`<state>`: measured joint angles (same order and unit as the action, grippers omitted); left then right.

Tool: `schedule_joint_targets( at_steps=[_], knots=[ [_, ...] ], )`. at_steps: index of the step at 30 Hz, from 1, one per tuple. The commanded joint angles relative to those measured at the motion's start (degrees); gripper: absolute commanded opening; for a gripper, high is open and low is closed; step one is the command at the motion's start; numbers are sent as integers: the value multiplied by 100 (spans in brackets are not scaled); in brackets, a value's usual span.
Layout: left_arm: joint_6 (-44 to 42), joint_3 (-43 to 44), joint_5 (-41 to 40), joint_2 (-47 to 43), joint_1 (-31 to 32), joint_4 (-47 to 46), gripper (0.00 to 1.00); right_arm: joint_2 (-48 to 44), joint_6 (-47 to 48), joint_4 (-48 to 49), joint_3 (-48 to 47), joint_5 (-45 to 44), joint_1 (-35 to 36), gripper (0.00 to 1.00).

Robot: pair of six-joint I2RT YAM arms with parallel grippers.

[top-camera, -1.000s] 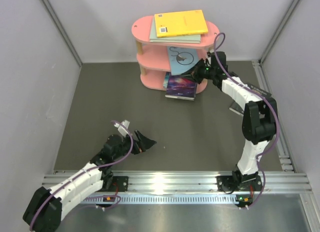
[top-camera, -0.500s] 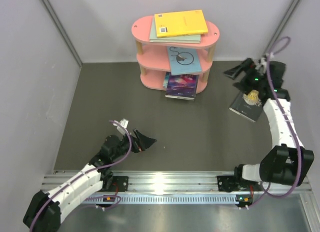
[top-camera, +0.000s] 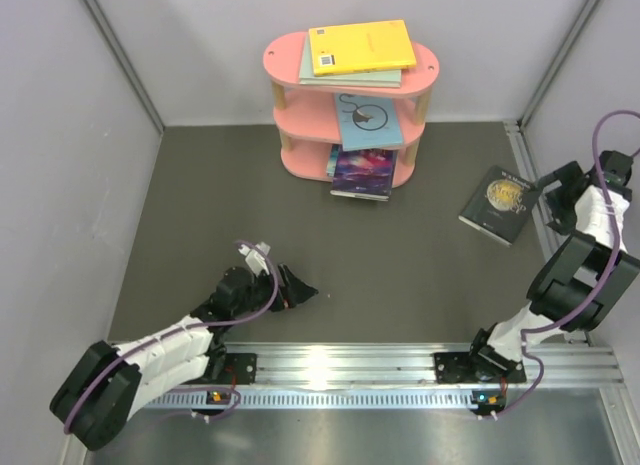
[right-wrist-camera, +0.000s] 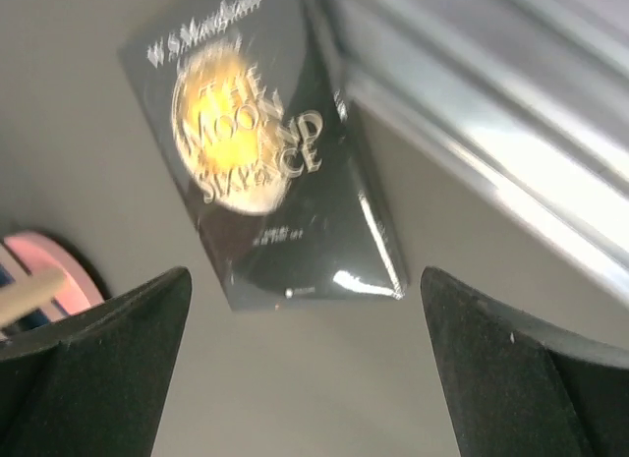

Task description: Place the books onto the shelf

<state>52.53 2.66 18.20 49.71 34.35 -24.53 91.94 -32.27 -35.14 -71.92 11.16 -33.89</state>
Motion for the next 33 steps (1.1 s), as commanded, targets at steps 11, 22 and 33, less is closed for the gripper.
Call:
schedule_joint_targets(
  at_steps=[11,22,33],
  knots=[
    [-156,-318,395,2216,72,-1571,95,1422,-297,639,-639,-307,-513,100],
    [-182,-134,474,2631,72,-1757,95,2389,-614,1562,-955,-641,-373,100],
    [-191,-28,527,2904,72,-1809,95,3549,-411,1422,-2000,-1019,-259,100]
  ],
)
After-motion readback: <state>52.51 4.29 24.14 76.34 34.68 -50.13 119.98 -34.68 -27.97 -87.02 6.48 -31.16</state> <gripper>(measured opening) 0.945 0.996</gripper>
